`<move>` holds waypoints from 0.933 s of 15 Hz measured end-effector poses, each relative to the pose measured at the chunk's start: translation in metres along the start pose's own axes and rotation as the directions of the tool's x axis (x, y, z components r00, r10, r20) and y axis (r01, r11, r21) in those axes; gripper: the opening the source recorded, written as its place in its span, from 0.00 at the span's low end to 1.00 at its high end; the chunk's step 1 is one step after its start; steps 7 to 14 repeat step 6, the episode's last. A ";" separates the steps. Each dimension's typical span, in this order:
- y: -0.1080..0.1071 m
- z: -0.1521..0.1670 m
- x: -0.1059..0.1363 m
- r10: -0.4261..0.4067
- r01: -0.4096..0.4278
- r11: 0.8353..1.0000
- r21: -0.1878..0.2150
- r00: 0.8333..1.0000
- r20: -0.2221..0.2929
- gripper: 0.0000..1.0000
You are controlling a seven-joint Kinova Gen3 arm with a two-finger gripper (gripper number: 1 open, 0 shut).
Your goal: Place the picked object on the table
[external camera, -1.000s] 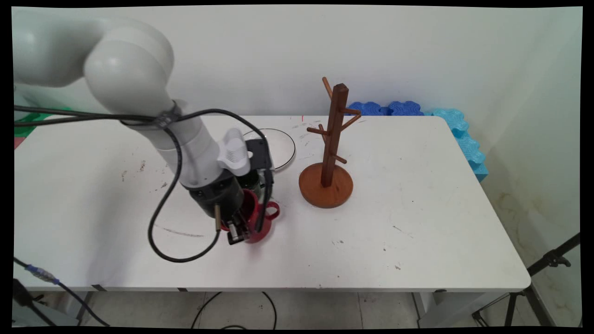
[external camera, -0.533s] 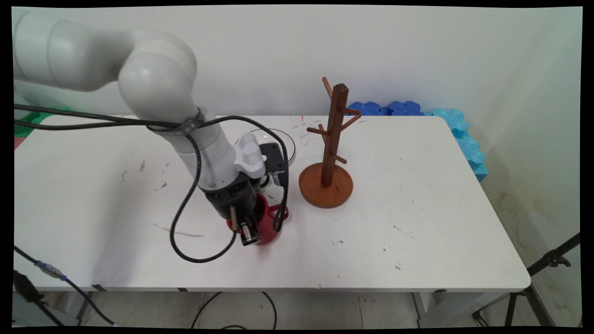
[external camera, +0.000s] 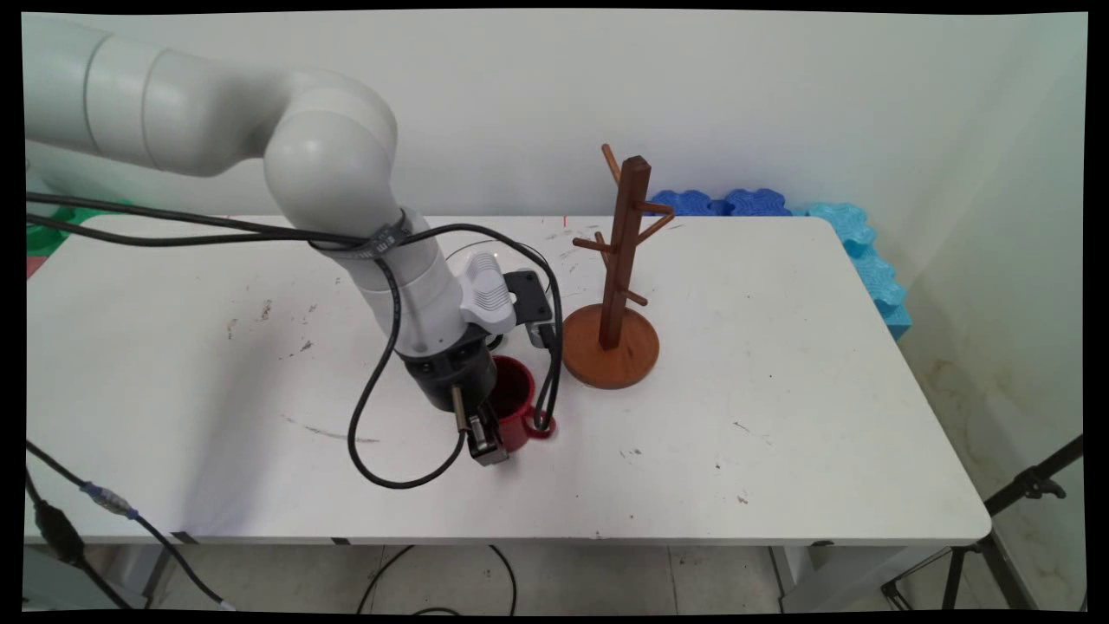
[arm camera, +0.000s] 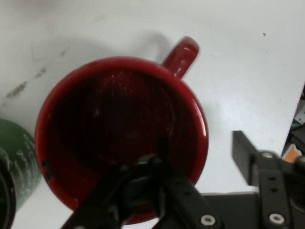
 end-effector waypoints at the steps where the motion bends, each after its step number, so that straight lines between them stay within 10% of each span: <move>1: 0.000 0.001 0.001 -0.002 0.002 1.000 -0.002 1.000 -0.002 1.00; 14: 0.000 0.004 0.003 -0.005 0.005 1.000 -0.008 1.000 -0.014 1.00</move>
